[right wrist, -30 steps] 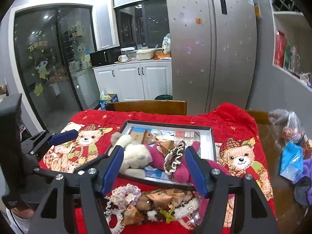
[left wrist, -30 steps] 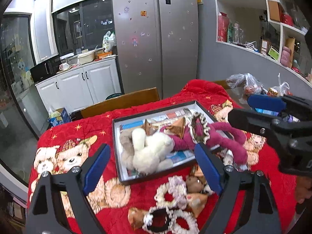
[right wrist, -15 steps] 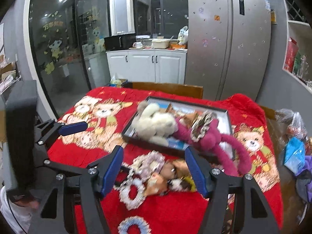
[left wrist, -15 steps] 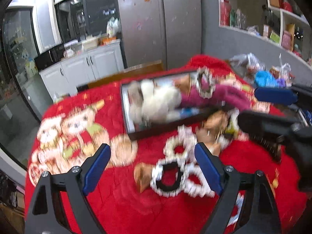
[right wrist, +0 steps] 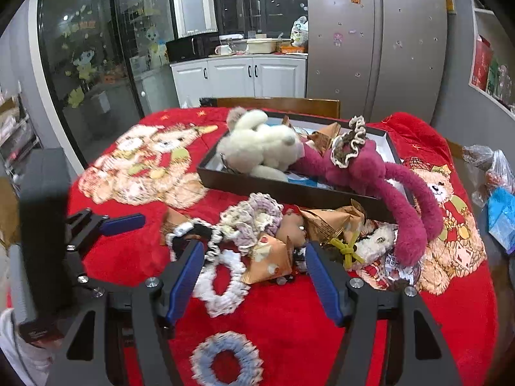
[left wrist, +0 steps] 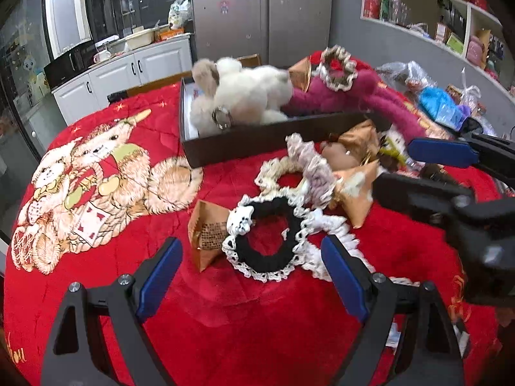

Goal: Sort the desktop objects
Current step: 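Grasp tan cartoon snack packet with right gripper while left gripper grasps black lace scrunchie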

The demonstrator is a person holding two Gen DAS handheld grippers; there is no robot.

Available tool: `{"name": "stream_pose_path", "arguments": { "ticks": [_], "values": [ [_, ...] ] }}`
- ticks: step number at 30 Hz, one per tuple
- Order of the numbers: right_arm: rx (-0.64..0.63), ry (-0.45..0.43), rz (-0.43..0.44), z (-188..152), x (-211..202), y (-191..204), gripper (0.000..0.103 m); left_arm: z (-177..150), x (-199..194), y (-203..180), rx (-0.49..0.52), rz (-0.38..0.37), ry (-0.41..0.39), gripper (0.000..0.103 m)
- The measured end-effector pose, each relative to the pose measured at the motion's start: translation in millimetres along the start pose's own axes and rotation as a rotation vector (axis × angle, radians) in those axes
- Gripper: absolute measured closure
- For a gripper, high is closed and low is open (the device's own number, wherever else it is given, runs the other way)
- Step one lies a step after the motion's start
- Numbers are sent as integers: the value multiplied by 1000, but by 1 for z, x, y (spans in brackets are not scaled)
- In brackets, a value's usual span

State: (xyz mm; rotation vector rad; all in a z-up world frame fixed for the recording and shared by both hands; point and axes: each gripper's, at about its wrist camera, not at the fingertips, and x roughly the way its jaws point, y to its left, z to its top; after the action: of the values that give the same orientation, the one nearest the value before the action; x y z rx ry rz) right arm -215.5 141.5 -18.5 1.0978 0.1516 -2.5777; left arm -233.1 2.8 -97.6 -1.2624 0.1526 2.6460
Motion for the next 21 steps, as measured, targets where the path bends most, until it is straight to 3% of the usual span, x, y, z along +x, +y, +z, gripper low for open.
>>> {"name": "stream_pose_path", "arguments": {
  "ticks": [9, 18, 21],
  "values": [
    [35, 107, 8, -13, 56, -16, 36, -1, 22, 12, -25, -6, 27, 14],
    [23, 91, 4, -10, 67, -16, 36, -3, 29, 9, 1, -11, 22, 15],
    [-9, 89, -26, -13, 69, -12, 40, -5, 29, 9, -3, -17, 17, 20]
  ]
}}
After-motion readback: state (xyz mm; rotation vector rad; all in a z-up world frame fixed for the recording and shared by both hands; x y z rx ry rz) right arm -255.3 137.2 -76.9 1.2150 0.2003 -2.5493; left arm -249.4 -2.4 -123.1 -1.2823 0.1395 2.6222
